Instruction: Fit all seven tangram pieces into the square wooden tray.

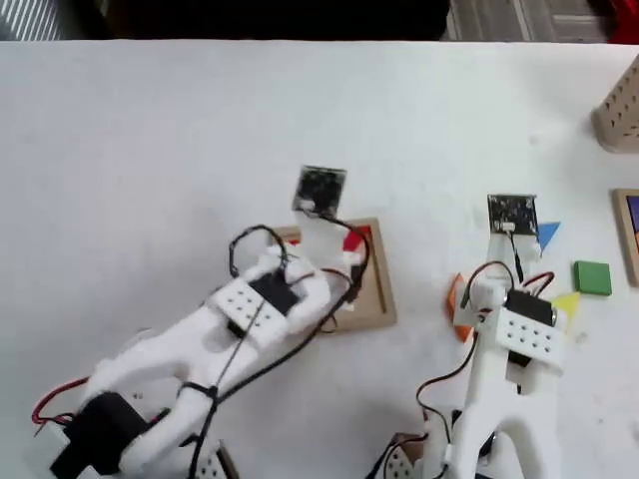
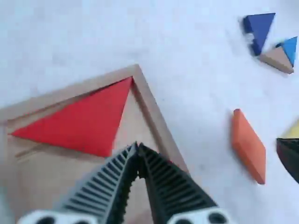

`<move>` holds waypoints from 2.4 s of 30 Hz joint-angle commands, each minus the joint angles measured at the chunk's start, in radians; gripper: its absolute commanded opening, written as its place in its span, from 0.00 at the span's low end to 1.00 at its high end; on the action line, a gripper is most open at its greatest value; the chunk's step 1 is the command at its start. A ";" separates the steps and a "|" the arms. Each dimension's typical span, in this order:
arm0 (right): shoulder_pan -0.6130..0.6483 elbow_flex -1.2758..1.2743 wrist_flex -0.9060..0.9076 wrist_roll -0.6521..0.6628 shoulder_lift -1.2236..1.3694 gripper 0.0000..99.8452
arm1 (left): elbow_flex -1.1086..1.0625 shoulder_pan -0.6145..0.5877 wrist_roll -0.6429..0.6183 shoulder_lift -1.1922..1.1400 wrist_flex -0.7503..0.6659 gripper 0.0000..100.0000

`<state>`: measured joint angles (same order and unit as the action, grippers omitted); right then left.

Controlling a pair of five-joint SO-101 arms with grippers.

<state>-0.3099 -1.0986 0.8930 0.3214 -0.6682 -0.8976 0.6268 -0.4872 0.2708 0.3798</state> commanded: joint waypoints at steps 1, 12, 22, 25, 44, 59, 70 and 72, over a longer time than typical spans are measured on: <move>0.007 0.008 -0.013 0.011 -0.005 0.02 | 0.052 0.047 -0.061 -0.074 -0.052 0.02; 0.005 0.008 -0.012 0.011 -0.007 0.02 | 0.212 -0.016 -0.077 -0.360 0.029 0.02; 0.007 0.008 -0.012 0.011 -0.004 0.02 | 0.212 -0.114 -0.075 -0.355 0.029 0.02; 0.007 0.008 -0.012 0.011 -0.010 0.02 | 0.218 -0.105 -0.074 -0.346 0.066 0.02; -0.262 0.195 0.225 0.149 -0.001 0.02 | -0.086 -0.061 0.218 0.367 0.350 0.21; -0.433 0.219 0.025 0.058 0.325 0.14 | -0.106 -0.027 0.118 0.367 0.348 0.34; -0.398 0.594 0.022 0.008 0.826 0.27 | -0.109 -0.005 0.121 0.367 0.350 0.37; -0.394 0.629 0.047 0.018 0.826 0.27 | -0.109 -0.005 0.155 0.367 0.350 0.37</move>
<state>-0.7258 -0.5232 0.9175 0.3322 0.1204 -1.0127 0.6053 -0.3552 0.6084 0.7281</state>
